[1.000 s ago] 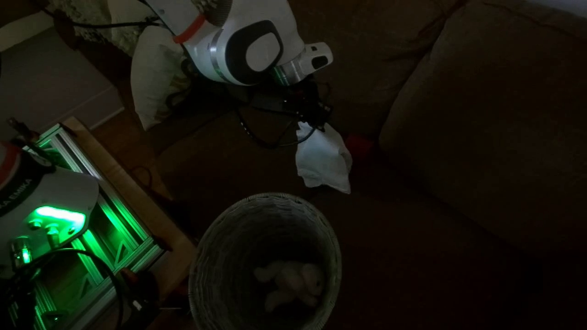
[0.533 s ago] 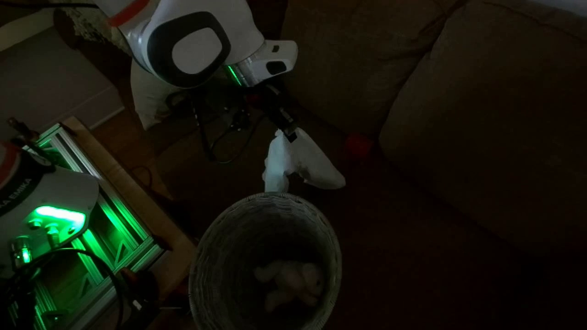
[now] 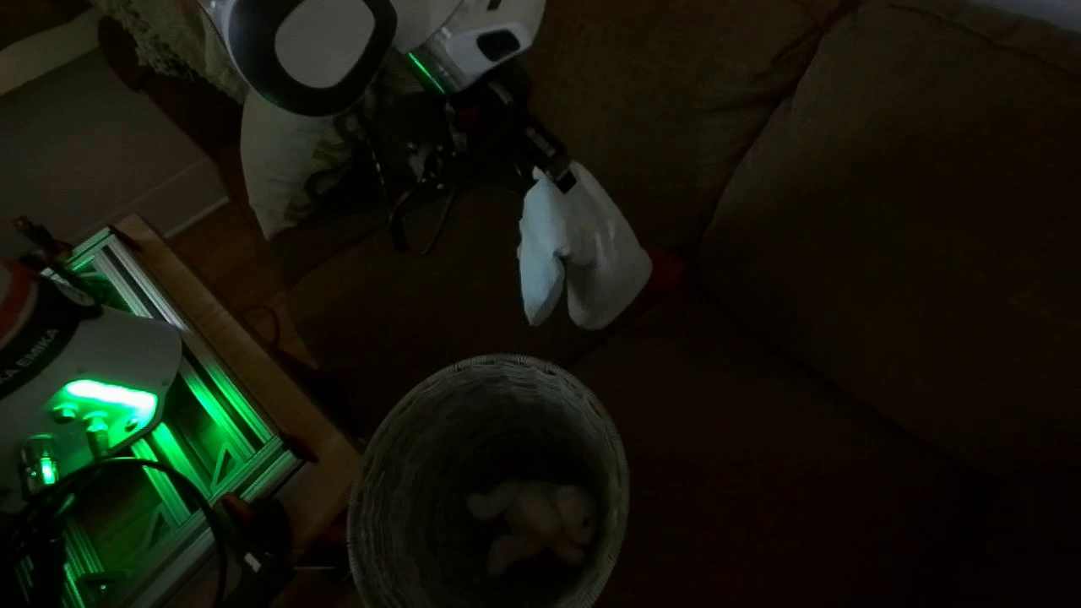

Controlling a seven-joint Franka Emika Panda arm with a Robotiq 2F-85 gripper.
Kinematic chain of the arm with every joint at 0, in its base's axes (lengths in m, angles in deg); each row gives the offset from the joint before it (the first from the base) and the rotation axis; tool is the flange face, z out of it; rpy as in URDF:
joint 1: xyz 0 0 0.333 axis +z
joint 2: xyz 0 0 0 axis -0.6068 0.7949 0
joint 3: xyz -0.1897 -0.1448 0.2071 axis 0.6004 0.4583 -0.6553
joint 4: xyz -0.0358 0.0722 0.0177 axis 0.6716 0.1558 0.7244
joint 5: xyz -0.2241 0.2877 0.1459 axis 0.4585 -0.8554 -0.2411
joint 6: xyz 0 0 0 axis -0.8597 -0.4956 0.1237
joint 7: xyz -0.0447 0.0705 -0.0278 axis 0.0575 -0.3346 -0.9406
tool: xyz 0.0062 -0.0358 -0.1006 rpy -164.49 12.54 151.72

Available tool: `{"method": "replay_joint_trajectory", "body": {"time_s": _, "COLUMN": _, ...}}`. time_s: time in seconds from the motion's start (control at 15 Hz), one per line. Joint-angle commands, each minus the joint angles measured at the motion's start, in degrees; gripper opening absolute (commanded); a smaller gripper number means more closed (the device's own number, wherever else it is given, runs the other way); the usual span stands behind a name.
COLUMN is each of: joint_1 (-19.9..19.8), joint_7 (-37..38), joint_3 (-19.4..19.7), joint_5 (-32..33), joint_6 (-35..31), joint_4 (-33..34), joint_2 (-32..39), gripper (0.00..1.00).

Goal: Put the towel in the laundry basket

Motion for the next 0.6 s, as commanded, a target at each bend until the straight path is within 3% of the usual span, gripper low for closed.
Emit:
{"method": "replay_joint_trajectory", "body": {"time_s": 0.0, "joint_1": 10.32, "joint_7": 0.24, "joint_3": 13.60, "joint_5": -0.82, "joint_6": -5.54, "joint_4": -5.72, "joint_2": -9.92, "gripper": 0.02}}
{"method": "replay_joint_trajectory", "body": {"time_s": 0.4, "joint_1": 27.21, "joint_7": -3.59, "joint_3": 40.53, "joint_5": -11.17, "joint_6": -12.02, "joint_4": -5.68, "joint_2": -10.27, "gripper": 0.02}}
{"method": "replay_joint_trajectory", "body": {"time_s": 0.53, "joint_1": 34.24, "joint_7": -4.84, "joint_3": 49.42, "joint_5": -11.82, "joint_6": -13.08, "joint_4": -6.70, "joint_2": -10.25, "gripper": 0.02}}
